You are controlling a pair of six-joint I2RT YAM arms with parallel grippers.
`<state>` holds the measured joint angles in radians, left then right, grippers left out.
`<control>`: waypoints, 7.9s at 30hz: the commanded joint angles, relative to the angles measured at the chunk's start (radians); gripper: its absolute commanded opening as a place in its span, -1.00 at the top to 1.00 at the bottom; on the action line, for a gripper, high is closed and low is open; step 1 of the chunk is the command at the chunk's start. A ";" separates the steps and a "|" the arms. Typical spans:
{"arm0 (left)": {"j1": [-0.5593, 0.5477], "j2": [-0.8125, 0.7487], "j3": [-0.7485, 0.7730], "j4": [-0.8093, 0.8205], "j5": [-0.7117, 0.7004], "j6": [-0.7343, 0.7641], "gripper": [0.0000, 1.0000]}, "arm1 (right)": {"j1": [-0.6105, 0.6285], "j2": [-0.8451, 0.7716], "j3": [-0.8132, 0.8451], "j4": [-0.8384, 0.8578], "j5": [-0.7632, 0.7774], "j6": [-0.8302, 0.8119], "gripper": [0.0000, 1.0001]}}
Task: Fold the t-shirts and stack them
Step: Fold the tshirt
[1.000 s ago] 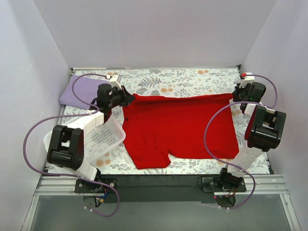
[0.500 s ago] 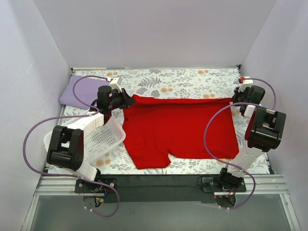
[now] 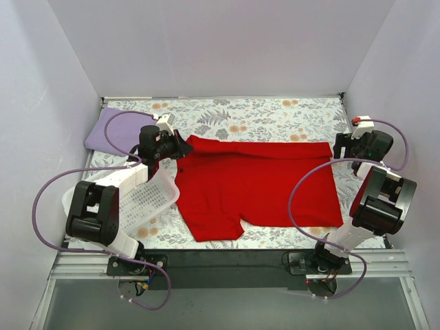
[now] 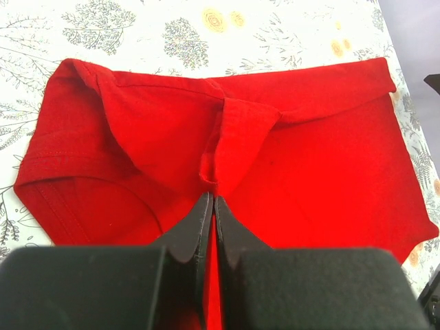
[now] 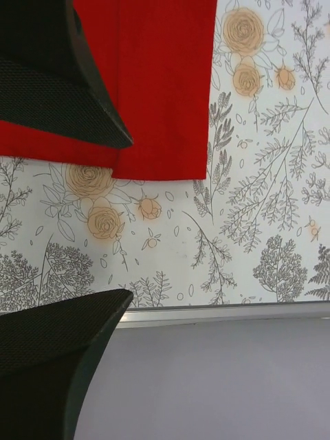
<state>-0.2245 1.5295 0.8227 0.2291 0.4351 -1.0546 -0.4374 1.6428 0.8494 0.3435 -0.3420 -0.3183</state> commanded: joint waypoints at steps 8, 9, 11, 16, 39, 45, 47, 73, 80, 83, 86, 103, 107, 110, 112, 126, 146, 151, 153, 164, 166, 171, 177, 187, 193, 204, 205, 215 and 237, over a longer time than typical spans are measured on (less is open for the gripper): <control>0.005 -0.072 -0.023 -0.033 0.027 0.033 1.00 | -0.001 -0.066 -0.006 -0.261 -0.316 -0.173 -0.84; 0.005 -0.072 -0.025 -0.040 0.027 0.036 1.00 | -0.001 -0.070 -0.013 -0.265 -0.330 -0.168 -0.84; 0.005 -0.077 -0.033 -0.048 0.030 0.039 1.00 | -0.003 -0.080 -0.024 -0.270 -0.339 -0.163 -0.84; 0.004 -0.081 -0.028 -0.152 0.063 0.056 0.93 | -0.001 -0.090 -0.030 -0.291 -0.359 -0.157 -0.84; -0.048 0.400 0.601 -0.574 0.157 0.194 -0.20 | -0.004 -0.109 -0.039 -0.416 -0.471 -0.166 -0.85; -0.090 0.488 0.664 -0.611 0.110 0.225 -0.15 | -0.009 -0.086 -0.033 -0.434 -0.479 -0.171 -0.85; -0.101 0.515 0.674 -0.620 0.109 0.228 -0.13 | -0.011 -0.081 -0.032 -0.437 -0.482 -0.171 -0.85; -0.162 0.572 0.717 -0.711 0.086 0.295 0.31 | -0.034 -0.060 -0.019 -0.460 -0.506 -0.177 -0.87; -0.165 0.555 0.710 -0.712 0.099 0.301 0.88 | -0.040 -0.058 -0.015 -0.463 -0.512 -0.174 -0.88; -0.167 0.541 0.696 -0.712 0.134 0.309 0.97 | -0.041 -0.060 -0.013 -0.465 -0.516 -0.173 -0.88; -0.173 0.526 0.675 -0.714 0.177 0.315 1.00 | -0.044 -0.061 -0.012 -0.468 -0.519 -0.173 -0.88; -0.314 0.075 0.236 -0.413 0.013 0.292 0.20 | -0.057 -0.060 -0.006 -0.483 -0.542 -0.174 -0.91; -0.311 0.024 0.246 -0.366 -0.135 0.233 -0.03 | -0.057 -0.048 0.008 -0.509 -0.549 -0.191 -0.91; -0.311 0.139 0.344 -0.441 -0.169 0.213 -0.04 | -0.057 -0.038 0.019 -0.529 -0.558 -0.196 -0.91; -0.311 0.216 0.383 -0.465 -0.180 0.206 -0.03 | -0.057 -0.037 0.023 -0.537 -0.560 -0.199 -0.91; -0.312 0.446 0.552 -0.524 -0.147 0.166 -0.01 | -0.057 -0.017 0.031 -0.555 -0.558 -0.212 -0.92; -0.366 0.471 0.487 -0.468 0.177 0.199 0.07 | -0.057 -0.021 0.039 -0.574 -0.554 -0.229 -0.93; -0.366 0.426 0.472 -0.458 0.177 0.189 0.07 | -0.057 -0.041 0.053 -0.638 -0.554 -0.284 -0.93; -0.366 0.344 0.460 -0.424 0.146 0.183 0.06 | -0.057 -0.047 0.065 -0.659 -0.548 -0.321 -0.93; -0.225 0.002 0.273 -0.373 -0.225 0.044 -0.14 | -0.055 -0.031 0.178 -0.693 -0.450 -0.213 -0.82; -0.149 -0.006 0.234 -0.366 -0.231 -0.001 -0.14 | -0.052 0.030 0.250 -0.695 -0.413 -0.145 -0.71; -0.023 0.095 0.268 -0.336 -0.243 -0.102 -0.12 | -0.024 0.176 0.390 -0.692 -0.352 -0.051 -0.62; 0.013 0.320 0.463 -0.373 -0.292 -0.162 -0.04 | -0.012 0.334 0.563 -0.690 -0.273 0.065 -0.60; 0.033 0.462 0.581 -0.376 -0.246 -0.171 0.03 | 0.019 0.483 0.692 -0.693 -0.218 0.117 -0.55; 0.033 0.478 0.592 -0.376 -0.256 -0.173 0.03 | 0.051 0.505 0.660 -0.702 -0.235 0.105 -0.28; 0.033 0.523 0.638 -0.393 -0.256 -0.208 0.17 | 0.055 0.500 0.654 -0.699 -0.187 0.099 0.64; 0.033 0.541 0.648 -0.398 -0.260 -0.212 0.17 | 0.055 0.500 0.657 -0.699 -0.187 0.097 0.66; 0.022 0.603 0.710 -0.433 -0.225 -0.243 0.24 | 0.055 0.509 0.666 -0.696 -0.198 0.102 0.73; 0.042 0.627 0.756 -0.484 -0.360 -0.274 1.00 | 0.057 0.594 0.812 -0.629 -0.114 0.156 0.97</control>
<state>-0.1997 2.1548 1.5238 -0.2382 0.1345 -1.3220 -0.3790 2.2097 1.6047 -0.3325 -0.5072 -0.1738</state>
